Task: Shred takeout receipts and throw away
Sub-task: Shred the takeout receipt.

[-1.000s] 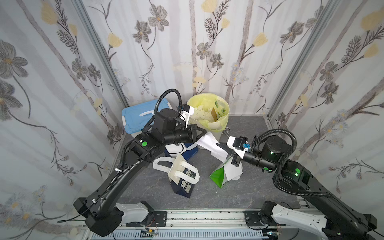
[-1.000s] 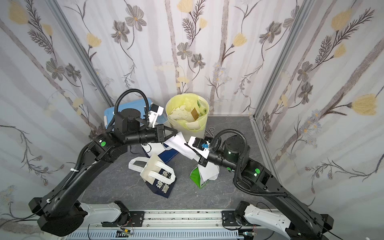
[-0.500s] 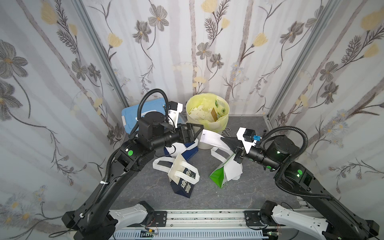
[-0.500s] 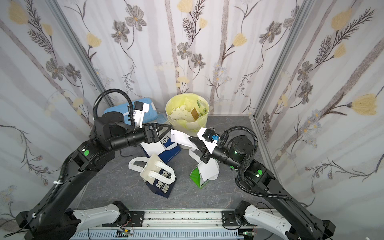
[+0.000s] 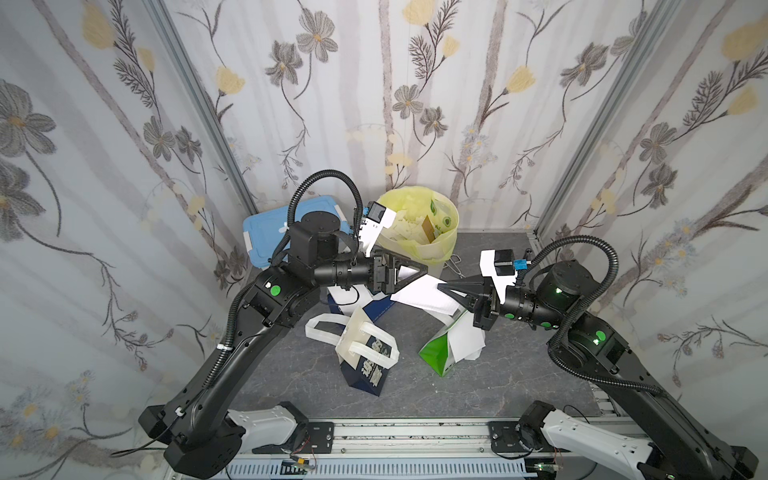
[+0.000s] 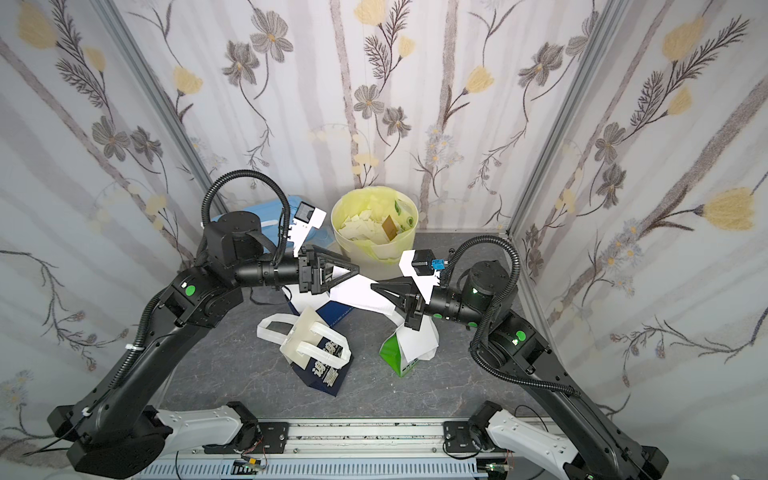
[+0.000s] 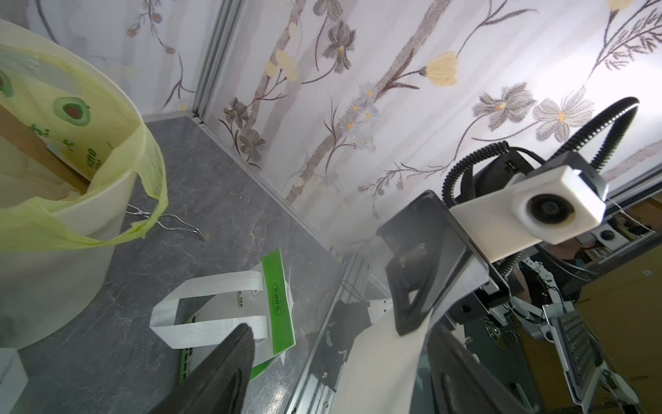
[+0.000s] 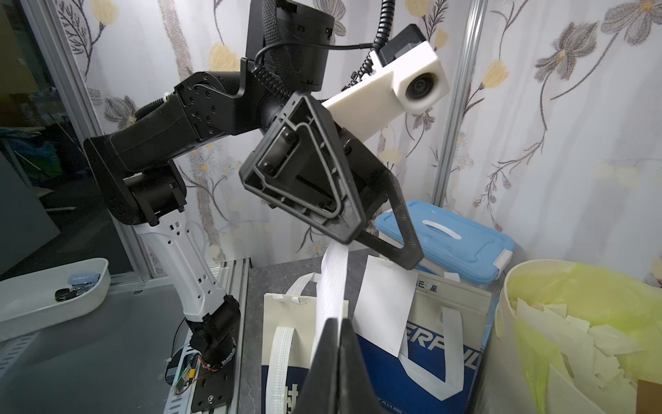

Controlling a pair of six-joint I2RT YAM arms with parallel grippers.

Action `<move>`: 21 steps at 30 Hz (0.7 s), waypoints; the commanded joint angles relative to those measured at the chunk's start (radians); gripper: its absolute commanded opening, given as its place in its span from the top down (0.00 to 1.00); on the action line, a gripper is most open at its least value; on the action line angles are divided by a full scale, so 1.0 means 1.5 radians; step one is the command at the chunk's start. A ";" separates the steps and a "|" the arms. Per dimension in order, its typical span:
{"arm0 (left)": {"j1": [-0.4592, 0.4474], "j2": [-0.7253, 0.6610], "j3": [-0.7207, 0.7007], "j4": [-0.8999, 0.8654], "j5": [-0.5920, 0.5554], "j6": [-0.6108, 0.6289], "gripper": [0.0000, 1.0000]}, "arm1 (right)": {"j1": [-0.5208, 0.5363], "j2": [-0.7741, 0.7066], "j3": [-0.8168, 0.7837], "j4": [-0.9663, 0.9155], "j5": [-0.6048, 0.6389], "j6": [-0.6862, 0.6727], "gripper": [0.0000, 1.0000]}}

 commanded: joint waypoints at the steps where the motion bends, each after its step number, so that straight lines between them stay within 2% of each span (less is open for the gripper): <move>1: 0.000 -0.004 -0.014 0.056 0.072 -0.022 0.34 | -0.006 0.008 0.008 0.022 -0.026 0.033 1.00; 7: 0.000 -0.005 -0.027 0.072 0.081 -0.037 0.60 | -0.007 0.029 0.027 0.006 -0.030 0.041 1.00; 11: 0.000 -0.004 -0.031 0.094 0.081 -0.049 0.70 | -0.007 0.040 0.035 -0.005 -0.034 0.041 1.00; 17: 0.000 -0.006 -0.047 0.132 0.086 -0.072 0.79 | -0.007 0.054 0.044 -0.013 -0.033 0.040 1.00; 21: 0.000 -0.003 -0.047 0.127 0.092 -0.073 0.95 | -0.007 0.059 0.048 -0.013 -0.030 0.041 1.00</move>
